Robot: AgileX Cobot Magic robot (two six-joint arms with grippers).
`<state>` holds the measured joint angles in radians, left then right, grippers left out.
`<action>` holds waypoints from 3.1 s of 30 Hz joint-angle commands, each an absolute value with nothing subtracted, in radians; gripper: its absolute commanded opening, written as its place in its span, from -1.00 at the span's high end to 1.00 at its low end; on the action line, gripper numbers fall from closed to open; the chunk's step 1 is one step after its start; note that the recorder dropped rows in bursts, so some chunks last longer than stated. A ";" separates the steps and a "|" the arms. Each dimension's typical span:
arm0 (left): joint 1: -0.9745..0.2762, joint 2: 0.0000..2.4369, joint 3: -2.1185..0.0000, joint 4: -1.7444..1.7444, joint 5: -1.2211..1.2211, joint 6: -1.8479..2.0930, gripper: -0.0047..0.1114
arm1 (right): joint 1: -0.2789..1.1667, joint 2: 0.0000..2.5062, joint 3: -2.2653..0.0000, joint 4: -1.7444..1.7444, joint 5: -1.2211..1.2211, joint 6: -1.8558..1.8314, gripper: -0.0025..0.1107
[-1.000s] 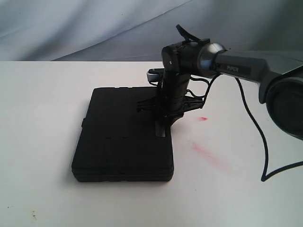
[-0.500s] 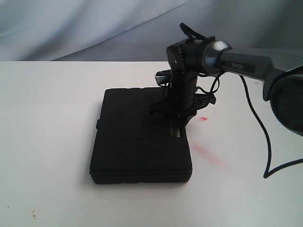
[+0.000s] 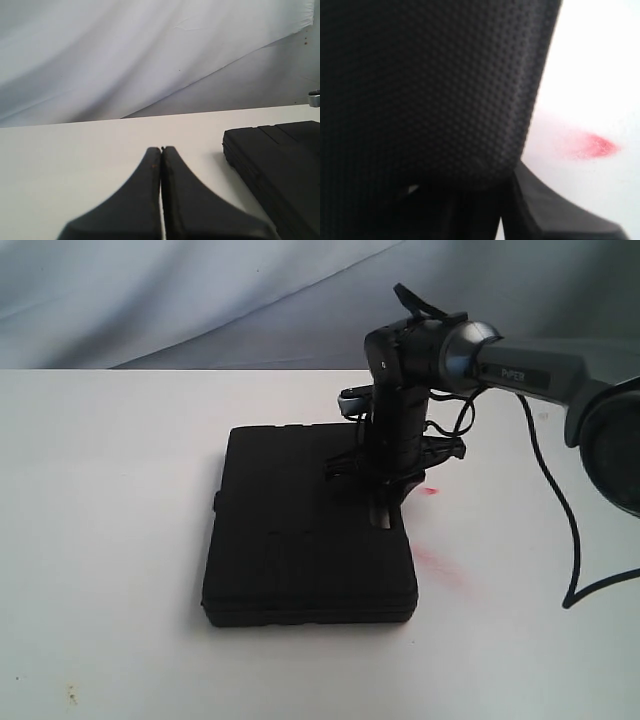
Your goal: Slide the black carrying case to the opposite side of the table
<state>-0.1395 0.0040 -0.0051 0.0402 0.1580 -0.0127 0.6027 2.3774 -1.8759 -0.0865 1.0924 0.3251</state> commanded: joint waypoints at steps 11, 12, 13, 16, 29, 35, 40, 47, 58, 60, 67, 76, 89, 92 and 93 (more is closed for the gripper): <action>-0.138 0.000 0.000 0.032 0.147 -0.025 0.92 | 0.476 2.232 -1.528 -0.070 0.841 0.278 0.96; -0.138 0.000 0.000 0.032 0.147 -0.025 0.92 | 0.463 2.223 -1.513 -0.072 0.836 0.266 0.96; -0.138 0.000 0.000 0.032 0.147 -0.025 0.92 | 0.452 2.216 -1.501 -0.072 0.834 0.254 0.96; -0.138 0.000 0.000 0.032 0.147 -0.025 0.92 | 0.423 2.201 -1.481 -0.074 0.831 0.212 0.96; -0.138 0.000 0.000 0.032 0.147 -0.025 0.92 | 0.332 2.191 -1.480 -0.111 0.837 0.110 0.96; -0.138 0.000 0.000 0.032 0.147 -0.025 0.92 | 0.279 2.191 -1.480 -0.111 0.841 0.078 0.96; -0.138 0.000 0.000 0.032 0.147 -0.025 0.92 | 0.243 2.191 -1.480 -0.111 0.839 0.049 0.96; -0.138 0.000 0.000 0.032 0.147 -0.025 0.92 | 0.208 2.191 -1.480 -0.125 0.839 0.030 0.96; -0.138 0.000 0.000 0.032 0.147 -0.025 0.92 | 0.208 2.191 -1.480 -0.142 0.785 0.000 0.96; -0.138 0.000 0.000 0.032 0.147 -0.025 0.92 | 0.208 2.191 -1.480 -0.142 0.776 0.000 0.96; -0.138 0.000 0.000 0.032 0.147 -0.025 0.92 | 0.208 2.191 -1.480 -0.146 0.777 -0.020 0.96; -0.138 0.000 0.000 0.032 0.147 -0.025 0.92 | 0.208 2.191 -1.480 -0.149 0.777 -0.007 0.96; -0.138 0.000 0.000 0.032 0.147 -0.025 0.92 | 0.208 2.155 -1.480 -0.123 0.803 0.101 0.54; -0.138 0.000 0.000 0.032 0.147 -0.025 0.92 | 0.208 2.137 -1.480 -0.123 0.807 0.112 0.43; -0.138 0.000 0.000 0.032 0.147 -0.025 0.92 | 0.208 2.134 -1.480 -0.123 0.812 0.112 0.42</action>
